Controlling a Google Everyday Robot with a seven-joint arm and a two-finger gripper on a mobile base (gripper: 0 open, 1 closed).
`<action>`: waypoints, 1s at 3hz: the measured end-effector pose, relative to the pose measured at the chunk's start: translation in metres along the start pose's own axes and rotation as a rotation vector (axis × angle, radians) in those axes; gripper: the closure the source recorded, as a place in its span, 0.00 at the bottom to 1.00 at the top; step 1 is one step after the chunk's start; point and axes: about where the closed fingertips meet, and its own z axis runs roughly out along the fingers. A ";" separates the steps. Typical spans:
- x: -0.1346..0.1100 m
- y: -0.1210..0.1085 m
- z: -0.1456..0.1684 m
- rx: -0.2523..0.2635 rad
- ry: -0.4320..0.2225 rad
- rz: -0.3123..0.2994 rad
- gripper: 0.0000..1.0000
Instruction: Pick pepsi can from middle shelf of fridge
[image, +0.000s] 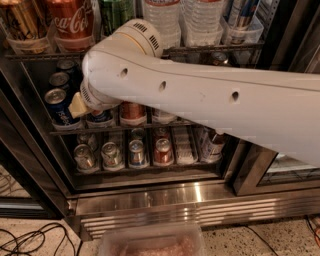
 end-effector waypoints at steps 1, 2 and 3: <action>0.002 0.002 0.012 0.013 0.005 -0.014 0.27; 0.006 0.006 0.030 0.023 0.003 -0.039 0.27; 0.010 0.012 0.037 0.016 0.002 -0.046 0.27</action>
Offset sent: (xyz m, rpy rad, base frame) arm 0.0276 0.0106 -0.0220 -0.0016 -0.0108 0.0480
